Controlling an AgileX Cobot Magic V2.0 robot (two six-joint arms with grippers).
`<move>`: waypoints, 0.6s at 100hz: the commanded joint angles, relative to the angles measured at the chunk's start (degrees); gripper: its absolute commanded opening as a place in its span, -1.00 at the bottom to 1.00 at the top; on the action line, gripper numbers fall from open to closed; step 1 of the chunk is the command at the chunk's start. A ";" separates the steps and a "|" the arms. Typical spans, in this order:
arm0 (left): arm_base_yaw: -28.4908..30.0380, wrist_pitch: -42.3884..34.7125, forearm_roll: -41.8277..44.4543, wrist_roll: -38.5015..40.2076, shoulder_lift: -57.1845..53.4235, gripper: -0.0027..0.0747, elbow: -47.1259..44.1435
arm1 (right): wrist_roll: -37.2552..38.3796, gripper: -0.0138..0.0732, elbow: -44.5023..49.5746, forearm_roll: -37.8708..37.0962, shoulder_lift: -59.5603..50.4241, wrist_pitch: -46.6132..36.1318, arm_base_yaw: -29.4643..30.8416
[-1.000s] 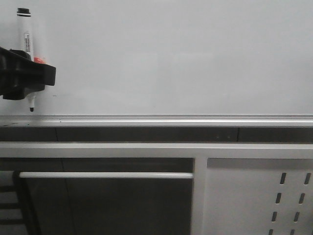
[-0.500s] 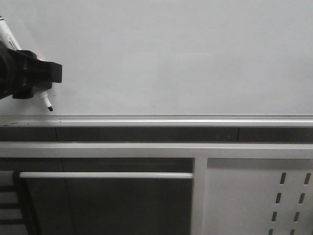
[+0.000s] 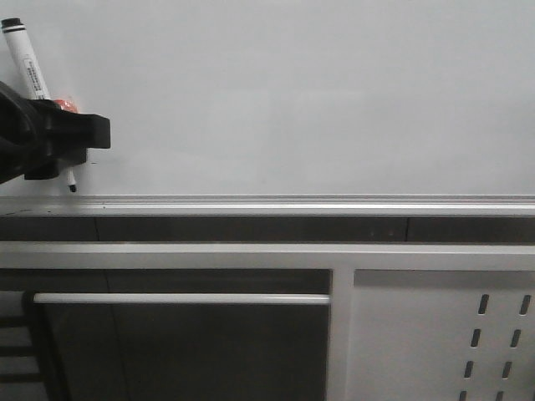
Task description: Write number 1 on whiteboard
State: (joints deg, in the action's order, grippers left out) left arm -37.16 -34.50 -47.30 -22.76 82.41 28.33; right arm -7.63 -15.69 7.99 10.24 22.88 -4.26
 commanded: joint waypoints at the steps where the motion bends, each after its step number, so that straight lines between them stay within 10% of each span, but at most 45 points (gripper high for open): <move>1: 0.10 -7.02 0.77 0.84 -1.25 -0.46 1.70 | -0.55 0.00 -1.39 -0.37 1.23 -4.62 0.12; 20: 0.10 -7.10 0.77 0.84 -1.25 -0.98 1.70 | -0.55 0.00 -1.39 -0.37 1.23 -4.62 0.12; 60: 0.10 10.67 14.67 -11.83 -11.98 -0.98 1.70 | -1.33 0.00 -3.44 5.03 1.23 -3.58 -0.35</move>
State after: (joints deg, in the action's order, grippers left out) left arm -37.16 -26.05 -37.63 -31.59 74.72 28.33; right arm -7.73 -15.96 9.70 10.24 23.19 -4.26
